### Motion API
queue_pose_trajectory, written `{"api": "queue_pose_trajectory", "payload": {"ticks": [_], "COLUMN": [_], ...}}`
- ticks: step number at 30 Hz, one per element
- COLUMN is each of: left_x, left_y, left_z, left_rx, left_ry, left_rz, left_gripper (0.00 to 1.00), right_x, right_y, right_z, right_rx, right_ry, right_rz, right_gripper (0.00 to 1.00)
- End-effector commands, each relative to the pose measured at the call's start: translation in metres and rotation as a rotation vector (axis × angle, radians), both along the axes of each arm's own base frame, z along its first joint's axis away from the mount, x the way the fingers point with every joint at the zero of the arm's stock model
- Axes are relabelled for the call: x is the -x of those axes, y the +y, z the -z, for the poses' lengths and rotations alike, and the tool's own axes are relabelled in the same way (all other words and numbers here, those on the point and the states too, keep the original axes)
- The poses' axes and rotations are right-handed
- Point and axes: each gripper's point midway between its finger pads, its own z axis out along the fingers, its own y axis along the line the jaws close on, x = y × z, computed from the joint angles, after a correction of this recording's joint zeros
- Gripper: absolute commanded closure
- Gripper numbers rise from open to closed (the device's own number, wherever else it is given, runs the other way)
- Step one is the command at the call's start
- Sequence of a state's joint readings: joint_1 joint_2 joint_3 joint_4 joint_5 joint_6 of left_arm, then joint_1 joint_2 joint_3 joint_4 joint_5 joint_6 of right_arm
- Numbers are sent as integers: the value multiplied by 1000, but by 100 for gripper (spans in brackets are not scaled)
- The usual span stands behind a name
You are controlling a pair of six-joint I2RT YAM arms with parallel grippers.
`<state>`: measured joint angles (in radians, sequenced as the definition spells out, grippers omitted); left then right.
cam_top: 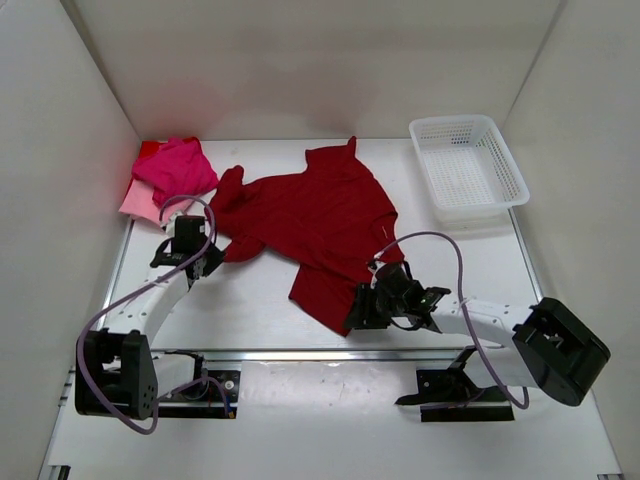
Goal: Fold and stack the t-shirts
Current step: Flatten out the crumpled T-shirt at the center of the board.
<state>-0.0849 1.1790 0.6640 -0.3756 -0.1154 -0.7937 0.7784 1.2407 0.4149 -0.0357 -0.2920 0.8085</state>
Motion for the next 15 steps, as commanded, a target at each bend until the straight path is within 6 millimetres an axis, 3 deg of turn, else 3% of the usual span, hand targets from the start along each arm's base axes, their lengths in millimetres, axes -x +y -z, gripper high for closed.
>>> {"api": "queue_pose_trajectory", "payload": {"ticks": [1,5,9,12,13,15], "left_x": [27,27,24,18,10,2], "left_y": [11,9,7,6,7,1], "left_z": [18,18,12,-3,-14,-32], "left_rx": [-92,-96,-118,-163,-178,-191], "left_ry": [93,88,76,54,33,0], "left_rz": [19,39,58,82,83,105], "left_gripper": [100,100,100,100,100,100], "right_x": [5,20,12,-21,-33,-60], "right_y": [6,7,2,-9,-10,-31], "right_z": [11,21,26,-1,-15,-52], "right_rx": [-16,20,37,47,31,28], "right_ry": [43,75,83,-24,-60,-166], "right_rz": [18,17,63,103,123,174], "right_gripper": [63,77,99,100,100,99]}}
